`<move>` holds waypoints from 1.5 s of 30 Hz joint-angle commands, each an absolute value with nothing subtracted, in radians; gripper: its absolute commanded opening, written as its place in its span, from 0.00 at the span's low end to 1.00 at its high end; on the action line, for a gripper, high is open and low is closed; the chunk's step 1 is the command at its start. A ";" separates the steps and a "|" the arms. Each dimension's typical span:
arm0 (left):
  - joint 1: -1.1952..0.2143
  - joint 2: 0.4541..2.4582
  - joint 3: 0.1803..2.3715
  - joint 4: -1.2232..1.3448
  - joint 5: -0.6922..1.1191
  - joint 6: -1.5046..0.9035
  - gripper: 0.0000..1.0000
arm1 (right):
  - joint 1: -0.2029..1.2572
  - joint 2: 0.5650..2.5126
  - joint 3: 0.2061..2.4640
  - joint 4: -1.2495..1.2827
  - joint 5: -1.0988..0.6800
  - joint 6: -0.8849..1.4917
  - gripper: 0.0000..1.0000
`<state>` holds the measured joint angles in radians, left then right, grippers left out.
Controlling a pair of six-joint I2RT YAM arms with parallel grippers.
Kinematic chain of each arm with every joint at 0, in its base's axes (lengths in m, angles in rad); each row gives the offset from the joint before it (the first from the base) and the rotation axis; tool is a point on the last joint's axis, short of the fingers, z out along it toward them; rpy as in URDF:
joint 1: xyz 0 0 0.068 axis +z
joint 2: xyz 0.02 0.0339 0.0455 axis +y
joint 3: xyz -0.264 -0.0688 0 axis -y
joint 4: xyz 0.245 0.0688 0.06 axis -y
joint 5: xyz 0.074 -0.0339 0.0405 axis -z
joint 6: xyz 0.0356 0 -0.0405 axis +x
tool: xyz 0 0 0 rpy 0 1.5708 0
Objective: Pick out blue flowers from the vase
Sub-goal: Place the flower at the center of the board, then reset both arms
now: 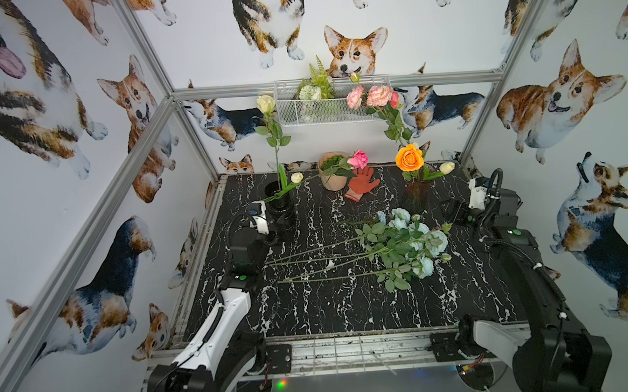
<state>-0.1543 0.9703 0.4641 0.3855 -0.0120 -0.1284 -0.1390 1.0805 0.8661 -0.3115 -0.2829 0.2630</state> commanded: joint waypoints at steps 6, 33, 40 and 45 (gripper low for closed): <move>-0.108 0.996 0.357 0.539 -0.157 -0.186 0.82 | -0.138 1.176 0.805 -0.150 -0.048 0.253 1.00; 0.135 1.250 0.406 0.582 -0.052 -0.073 1.00 | -0.105 1.337 0.403 0.597 -0.048 0.161 1.00; 0.047 1.366 0.411 0.631 -0.099 0.006 1.00 | -0.077 1.400 0.419 0.623 -0.070 0.123 1.00; 0.021 1.354 0.393 0.655 -0.043 0.058 1.00 | -0.049 1.421 0.408 0.663 -0.103 0.076 1.00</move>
<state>0.0425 1.3689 0.4065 0.6140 -0.0761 0.0025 -0.0601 1.4174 0.4107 0.6018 -0.0685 0.1284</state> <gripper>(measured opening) 0.999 0.996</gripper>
